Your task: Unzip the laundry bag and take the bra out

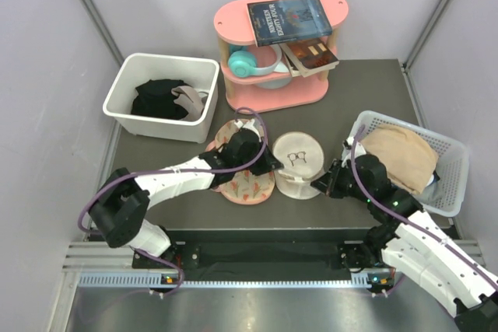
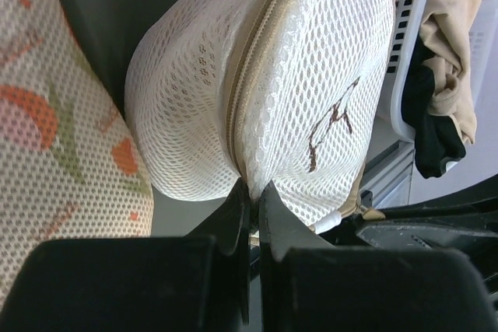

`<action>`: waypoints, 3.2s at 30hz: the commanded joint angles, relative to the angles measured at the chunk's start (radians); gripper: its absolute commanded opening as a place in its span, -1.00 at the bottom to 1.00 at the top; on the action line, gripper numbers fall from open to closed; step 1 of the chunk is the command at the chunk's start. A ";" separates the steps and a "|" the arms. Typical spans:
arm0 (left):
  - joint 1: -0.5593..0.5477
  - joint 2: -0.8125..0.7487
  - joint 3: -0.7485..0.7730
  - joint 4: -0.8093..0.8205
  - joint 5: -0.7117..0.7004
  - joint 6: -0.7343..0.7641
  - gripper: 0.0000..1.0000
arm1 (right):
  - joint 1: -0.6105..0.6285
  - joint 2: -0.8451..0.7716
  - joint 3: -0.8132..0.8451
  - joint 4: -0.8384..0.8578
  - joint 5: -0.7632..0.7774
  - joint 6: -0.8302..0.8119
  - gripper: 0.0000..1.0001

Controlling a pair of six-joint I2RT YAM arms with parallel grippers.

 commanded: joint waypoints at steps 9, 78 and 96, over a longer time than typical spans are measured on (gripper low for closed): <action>0.125 0.042 0.146 -0.144 0.095 0.128 0.28 | 0.019 0.135 0.059 0.249 -0.108 -0.035 -1.00; 0.051 -0.210 -0.088 -0.153 -0.092 0.015 -1.00 | 0.154 0.163 0.082 0.171 0.024 -0.044 -1.00; 0.065 0.097 0.296 -0.245 -0.025 0.239 -0.30 | 0.155 0.159 0.086 0.200 -0.021 -0.041 -1.00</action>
